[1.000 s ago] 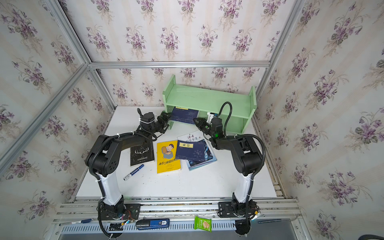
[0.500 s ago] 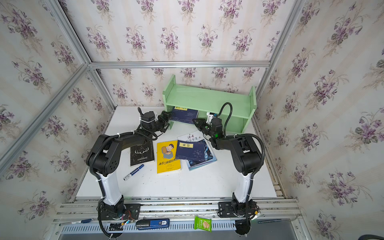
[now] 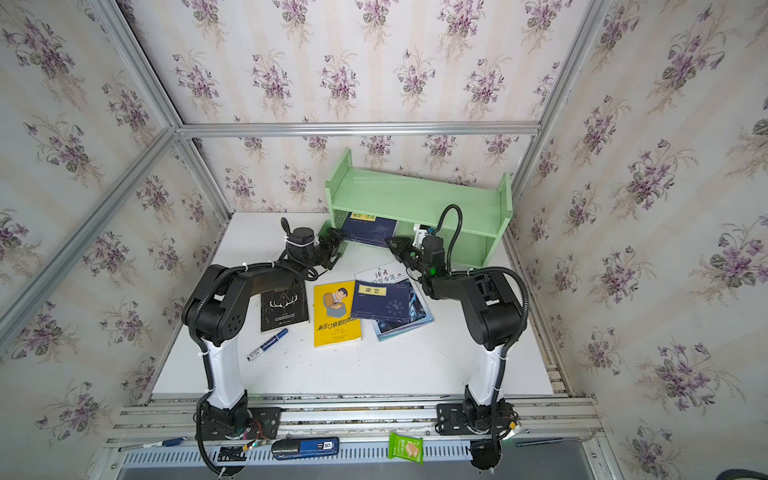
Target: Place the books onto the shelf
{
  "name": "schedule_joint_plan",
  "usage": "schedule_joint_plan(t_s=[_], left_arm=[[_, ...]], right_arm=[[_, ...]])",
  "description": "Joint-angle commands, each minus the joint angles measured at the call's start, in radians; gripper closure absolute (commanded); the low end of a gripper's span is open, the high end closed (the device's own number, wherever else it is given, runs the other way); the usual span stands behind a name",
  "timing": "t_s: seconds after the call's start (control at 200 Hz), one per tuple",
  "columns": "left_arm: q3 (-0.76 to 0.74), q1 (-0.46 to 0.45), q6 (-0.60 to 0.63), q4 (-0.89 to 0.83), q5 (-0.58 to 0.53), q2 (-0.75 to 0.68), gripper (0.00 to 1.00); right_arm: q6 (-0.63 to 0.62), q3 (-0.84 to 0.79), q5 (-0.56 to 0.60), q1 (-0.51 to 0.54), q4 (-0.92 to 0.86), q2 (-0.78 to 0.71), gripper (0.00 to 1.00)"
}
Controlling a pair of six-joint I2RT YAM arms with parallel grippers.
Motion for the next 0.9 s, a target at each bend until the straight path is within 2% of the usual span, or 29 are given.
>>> schedule_joint_plan(t_s=[0.0,0.155,0.325,0.505,0.72,0.895], left_arm=[[-0.004,0.000,-0.006,-0.044,-0.040,0.003,0.01],[0.000,0.000,-0.004,-0.051,-0.043,0.004,0.01],[0.004,0.000,-0.005,-0.048,-0.043,0.004,0.01],[0.006,0.000,-0.005,-0.048,-0.038,0.007,0.01],[0.005,0.001,-0.005,-0.040,-0.035,0.004,0.01],[0.006,0.000,-0.003,-0.039,-0.034,0.003,0.01]], right_arm=[[-0.008,0.025,0.007,-0.001,0.019,-0.001,0.76],[-0.033,0.036,0.023,-0.001,-0.046,-0.016,0.61],[-0.091,0.041,0.048,-0.002,-0.165,-0.059,0.59],[-0.132,0.040,0.071,-0.001,-0.243,-0.092,0.62],[-0.124,0.044,0.079,-0.001,-0.216,-0.077,0.78],[-0.137,0.044,0.094,-0.001,-0.225,-0.083,0.78]])
